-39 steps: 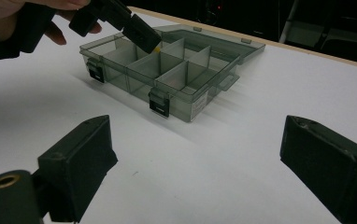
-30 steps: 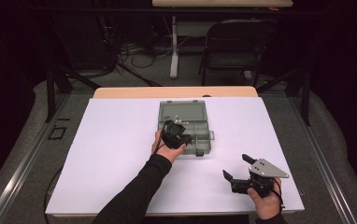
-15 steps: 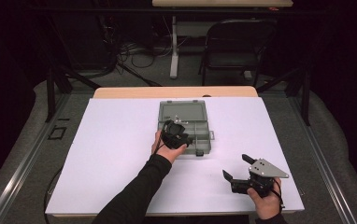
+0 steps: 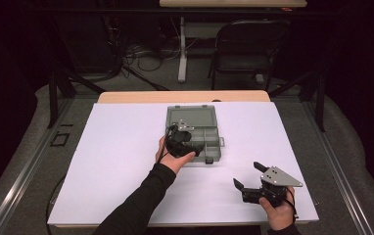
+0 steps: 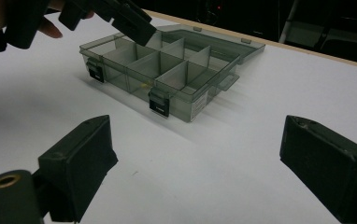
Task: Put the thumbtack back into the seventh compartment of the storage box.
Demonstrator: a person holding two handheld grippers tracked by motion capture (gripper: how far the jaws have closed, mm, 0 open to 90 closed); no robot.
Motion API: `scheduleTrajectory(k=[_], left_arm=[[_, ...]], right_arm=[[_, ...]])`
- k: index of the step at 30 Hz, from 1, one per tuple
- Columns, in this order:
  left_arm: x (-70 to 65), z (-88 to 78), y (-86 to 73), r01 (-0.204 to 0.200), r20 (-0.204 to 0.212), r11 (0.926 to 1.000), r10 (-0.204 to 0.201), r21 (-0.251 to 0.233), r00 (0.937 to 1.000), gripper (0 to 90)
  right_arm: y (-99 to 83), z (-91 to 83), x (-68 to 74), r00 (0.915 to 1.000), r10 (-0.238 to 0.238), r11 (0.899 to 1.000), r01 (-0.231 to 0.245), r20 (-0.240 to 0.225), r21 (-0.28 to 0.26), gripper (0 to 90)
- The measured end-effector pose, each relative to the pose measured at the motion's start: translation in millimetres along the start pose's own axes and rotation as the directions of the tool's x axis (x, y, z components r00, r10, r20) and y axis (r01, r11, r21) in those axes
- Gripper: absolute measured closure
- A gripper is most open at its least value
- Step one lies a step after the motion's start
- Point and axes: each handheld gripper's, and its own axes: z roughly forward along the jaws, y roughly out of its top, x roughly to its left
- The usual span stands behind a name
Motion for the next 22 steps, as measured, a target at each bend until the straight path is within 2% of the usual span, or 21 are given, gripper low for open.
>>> scheduleTrajectory(k=[8, 12, 17, 22], left_arm=[[12.2, -33.4, -17.5, 0.009, -0.002, 0.9983, -0.010, -0.057, 1.0000, 34.0], [20.0, -50.1, -30.0, 0.039, 0.000, 0.9958, -0.039, -0.084, 0.9993, 34.0], [30.6, -76.8, -54.5, 0.037, -0.018, 0.9927, -0.040, -0.114, 0.9990, 34.1], [40.1, -96.6, -78.1, 0.074, -0.028, 0.9879, -0.079, -0.136, 0.9965, 34.1]], right_arm=[[0.0, 0.3, 0.0, 1.0000, 0.001, 1.000, -0.001, 0.001, 0.000, 9.3], [0.1, 0.5, 0.5, 1.0000, 0.002, 1.000, -0.002, 0.001, 0.002, 9.3], [0.1, 0.7, 1.1, 1.0000, 0.000, 1.000, 0.000, 0.002, 0.001, 9.3], [-0.1, 1.3, 0.9, 1.0000, -0.001, 1.000, 0.001, 0.004, 0.003, 9.3]])
